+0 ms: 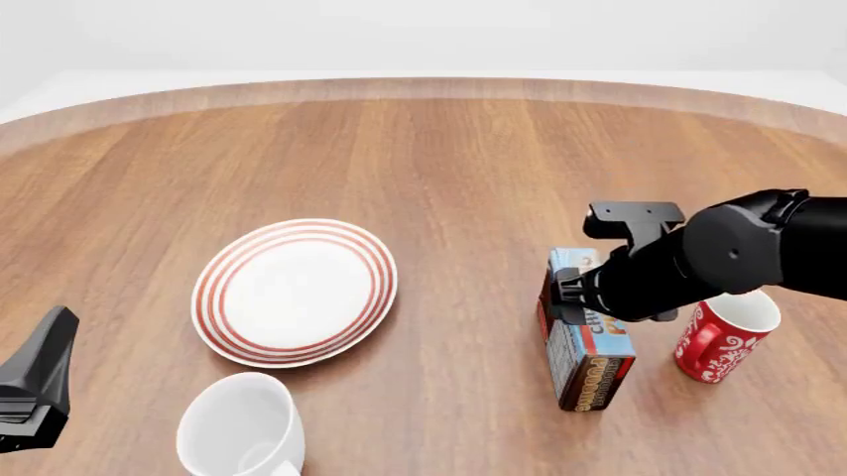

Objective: Pick up the white mug and put it on the plate, and put the chocolate pudding to the right of the plate.

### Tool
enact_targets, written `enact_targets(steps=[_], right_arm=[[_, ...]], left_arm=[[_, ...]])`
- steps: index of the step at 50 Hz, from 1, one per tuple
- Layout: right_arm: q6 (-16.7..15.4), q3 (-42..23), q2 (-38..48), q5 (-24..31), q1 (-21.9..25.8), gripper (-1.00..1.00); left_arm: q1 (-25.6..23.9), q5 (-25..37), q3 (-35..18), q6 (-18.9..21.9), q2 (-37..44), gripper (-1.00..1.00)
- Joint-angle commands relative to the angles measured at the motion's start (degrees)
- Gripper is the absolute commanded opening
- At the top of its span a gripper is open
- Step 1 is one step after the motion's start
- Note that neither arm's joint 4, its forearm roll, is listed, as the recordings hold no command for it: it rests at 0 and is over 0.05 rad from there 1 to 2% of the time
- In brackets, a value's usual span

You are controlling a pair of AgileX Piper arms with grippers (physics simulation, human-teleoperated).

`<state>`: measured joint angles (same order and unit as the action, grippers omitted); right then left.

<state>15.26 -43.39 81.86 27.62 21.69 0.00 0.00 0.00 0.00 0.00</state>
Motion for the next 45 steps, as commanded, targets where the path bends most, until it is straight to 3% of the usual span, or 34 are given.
enact_targets(steps=[1,28,29,40,45], right_arm=[[0.8,1.2,0.9,-1.1,0.4,1.00],[1.2,2.6,4.0,-3.2,1.2,1.00],[1.3,2.6,3.8,-3.1,1.0,-1.00],[0.4,2.8,0.7,-2.1,-0.2,-1.00],[1.8,2.4,-0.9,-1.3,0.0,-1.00]], left_arm=[[0.0,0.0,0.0,0.0,0.0,1.00],[0.0,0.0,0.0,0.0,0.0,1.00],[0.0,0.0,0.0,0.0,0.0,1.00],[0.0,0.0,0.0,0.0,0.0,1.00],[0.0,0.0,0.0,0.0,0.0,1.00]])
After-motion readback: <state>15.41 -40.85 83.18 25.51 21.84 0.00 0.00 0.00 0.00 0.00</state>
